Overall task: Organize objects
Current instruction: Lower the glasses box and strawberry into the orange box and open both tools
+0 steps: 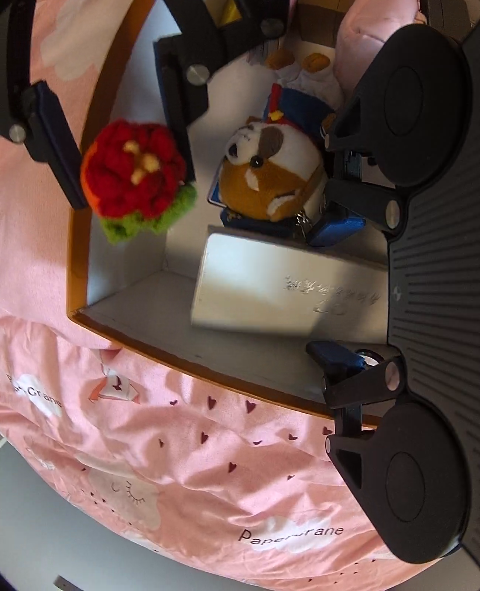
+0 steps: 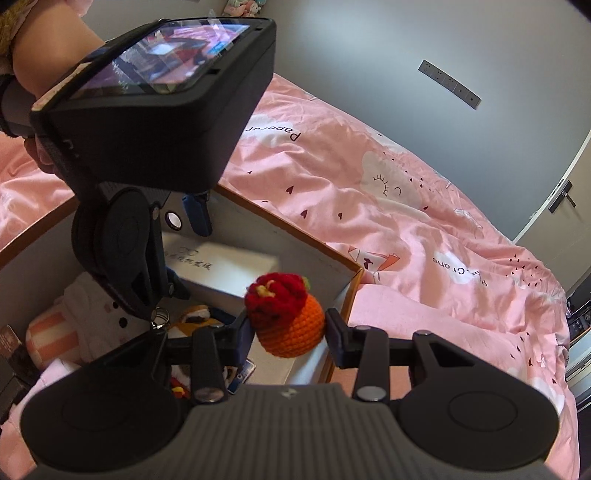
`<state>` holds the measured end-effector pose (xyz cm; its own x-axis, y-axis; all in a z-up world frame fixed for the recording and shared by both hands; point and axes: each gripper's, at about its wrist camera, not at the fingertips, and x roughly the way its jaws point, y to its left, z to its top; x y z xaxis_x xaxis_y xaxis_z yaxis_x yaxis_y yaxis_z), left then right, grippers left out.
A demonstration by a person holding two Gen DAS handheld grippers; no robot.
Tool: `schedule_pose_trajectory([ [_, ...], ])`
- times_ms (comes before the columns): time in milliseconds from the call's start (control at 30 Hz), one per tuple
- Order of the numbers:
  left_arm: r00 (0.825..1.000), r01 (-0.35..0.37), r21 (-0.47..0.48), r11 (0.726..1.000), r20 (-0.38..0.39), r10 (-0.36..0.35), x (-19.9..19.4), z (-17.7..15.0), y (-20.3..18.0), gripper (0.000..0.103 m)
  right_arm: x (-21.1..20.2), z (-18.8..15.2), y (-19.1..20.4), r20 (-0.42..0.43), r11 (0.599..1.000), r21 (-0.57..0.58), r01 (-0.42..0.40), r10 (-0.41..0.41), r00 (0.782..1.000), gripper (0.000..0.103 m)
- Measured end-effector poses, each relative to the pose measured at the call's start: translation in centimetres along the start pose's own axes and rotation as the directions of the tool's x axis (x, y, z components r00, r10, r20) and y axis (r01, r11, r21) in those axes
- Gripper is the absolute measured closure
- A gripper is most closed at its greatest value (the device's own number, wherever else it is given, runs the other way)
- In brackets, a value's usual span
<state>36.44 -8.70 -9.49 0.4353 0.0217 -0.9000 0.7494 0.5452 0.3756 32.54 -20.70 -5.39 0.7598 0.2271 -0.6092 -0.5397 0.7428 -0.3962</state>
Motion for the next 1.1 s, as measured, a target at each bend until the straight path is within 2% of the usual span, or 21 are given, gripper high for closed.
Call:
schedule_pose_trajectory([
  [200, 0.999, -0.004, -0.001, 1.0, 0.036, 0.004, -0.4, -0.7, 0.0, 0.034, 0.6, -0.1, 0.2, -0.017, 1.0, -0.02, 0.005, -0.005, 1.0, 0.06],
  [300, 0.998, 0.015, -0.013, 1.0, 0.054, -0.015, -0.8, -0.9, 0.2, 0.051, 0.6, -0.1, 0.3, -0.021, 0.999, -0.031, 0.007, -0.008, 1.0, 0.06],
  [333, 0.999, 0.024, -0.021, 0.999, 0.047, -0.023, -0.7, -0.9, 0.3, 0.061, 0.6, -0.1, 0.3, -0.023, 0.999, -0.034, 0.008, -0.008, 1.0, 0.06],
  [367, 0.999, 0.032, -0.029, 0.999, 0.035, -0.031, -0.5, -0.9, 0.4, 0.066, 0.6, -0.2, 0.4, -0.026, 0.999, -0.037, 0.007, -0.008, 1.0, 0.06],
  [533, 1.0, 0.029, -0.041, 0.999, 0.01, -0.029, 0.1, -0.9, 0.3, 0.067, 0.6, -0.1, 0.3, -0.026, 0.998, -0.058, 0.012, -0.014, 1.0, 0.06],
  [667, 1.0, 0.011, -0.074, 0.997, -0.001, -0.011, -0.1, -0.9, 0.4, 0.066, 1.3, 0.3, 0.6, -0.035, 0.993, -0.118, 0.02, -0.024, 0.999, 0.06],
  [833, 0.999, 0.04, -0.127, 0.991, 0.028, -0.037, -1.3, -1.7, 1.1, 0.066, 2.6, 0.9, 1.2, -0.049, 0.981, -0.193, 0.028, -0.038, 0.998, 0.06],
  [1100, 0.998, 0.041, -0.171, 0.984, 0.046, -0.034, -2.9, -2.8, 0.9, 0.063, 4.9, 0.8, 2.3, -0.074, 0.935, -0.344, 0.083, -0.115, 0.991, 0.06],
])
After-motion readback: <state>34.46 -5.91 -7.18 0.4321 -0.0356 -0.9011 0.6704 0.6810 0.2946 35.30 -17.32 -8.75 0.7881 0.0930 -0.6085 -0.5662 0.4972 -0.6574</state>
